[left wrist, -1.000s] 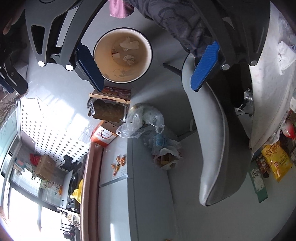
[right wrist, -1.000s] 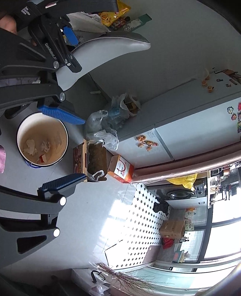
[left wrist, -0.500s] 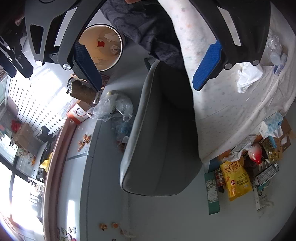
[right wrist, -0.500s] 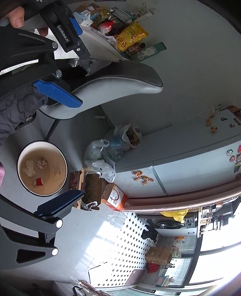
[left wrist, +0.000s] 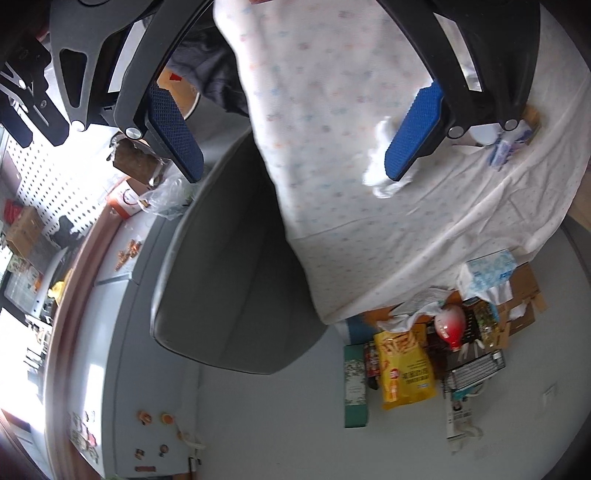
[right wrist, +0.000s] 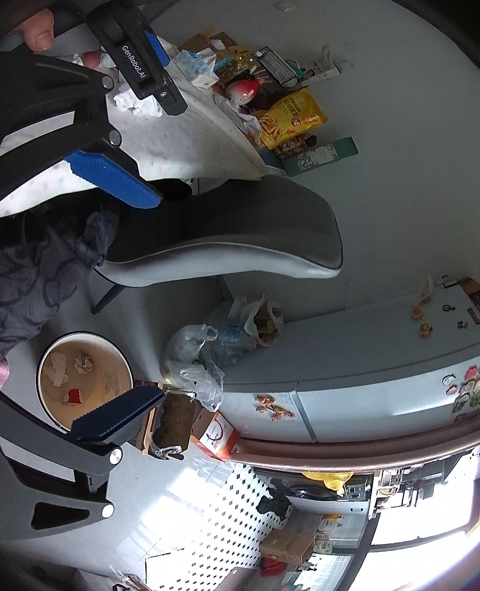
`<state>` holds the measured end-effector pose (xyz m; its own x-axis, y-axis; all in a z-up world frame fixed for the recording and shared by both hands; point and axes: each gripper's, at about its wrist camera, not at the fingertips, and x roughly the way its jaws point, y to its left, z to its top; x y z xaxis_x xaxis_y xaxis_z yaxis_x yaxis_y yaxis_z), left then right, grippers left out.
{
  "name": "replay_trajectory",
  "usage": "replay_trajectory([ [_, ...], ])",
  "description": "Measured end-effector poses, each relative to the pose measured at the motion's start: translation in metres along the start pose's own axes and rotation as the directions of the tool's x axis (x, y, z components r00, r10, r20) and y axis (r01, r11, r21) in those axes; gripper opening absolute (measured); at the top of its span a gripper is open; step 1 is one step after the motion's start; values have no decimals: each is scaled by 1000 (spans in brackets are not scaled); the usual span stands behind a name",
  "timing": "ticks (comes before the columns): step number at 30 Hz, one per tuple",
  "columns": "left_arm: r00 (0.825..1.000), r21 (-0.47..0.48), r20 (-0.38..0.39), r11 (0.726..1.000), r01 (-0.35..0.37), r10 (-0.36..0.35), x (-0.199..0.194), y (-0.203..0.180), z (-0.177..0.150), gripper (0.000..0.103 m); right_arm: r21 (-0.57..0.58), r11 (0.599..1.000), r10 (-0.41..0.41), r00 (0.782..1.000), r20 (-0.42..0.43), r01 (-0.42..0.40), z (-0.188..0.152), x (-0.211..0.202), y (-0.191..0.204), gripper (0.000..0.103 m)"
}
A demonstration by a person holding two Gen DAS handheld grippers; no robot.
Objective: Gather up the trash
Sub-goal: 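Move both tools back toward the table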
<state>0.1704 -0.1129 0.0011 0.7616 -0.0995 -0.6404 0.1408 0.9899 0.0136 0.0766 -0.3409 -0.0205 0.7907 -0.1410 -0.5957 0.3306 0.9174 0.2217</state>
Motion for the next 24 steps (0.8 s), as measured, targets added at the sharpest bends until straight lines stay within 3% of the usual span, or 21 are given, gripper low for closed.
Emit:
replay_trajectory([
  [9,996,-96,7,992,-86,87,-10,73,-8,97,-88,993,76,997,-16,-77,-6,-1,65,95],
  [24,973,-266,-22,937,-227,229,-20,176,-35,97,-250,943,203,975,-90,-219,-21,11,172,95],
])
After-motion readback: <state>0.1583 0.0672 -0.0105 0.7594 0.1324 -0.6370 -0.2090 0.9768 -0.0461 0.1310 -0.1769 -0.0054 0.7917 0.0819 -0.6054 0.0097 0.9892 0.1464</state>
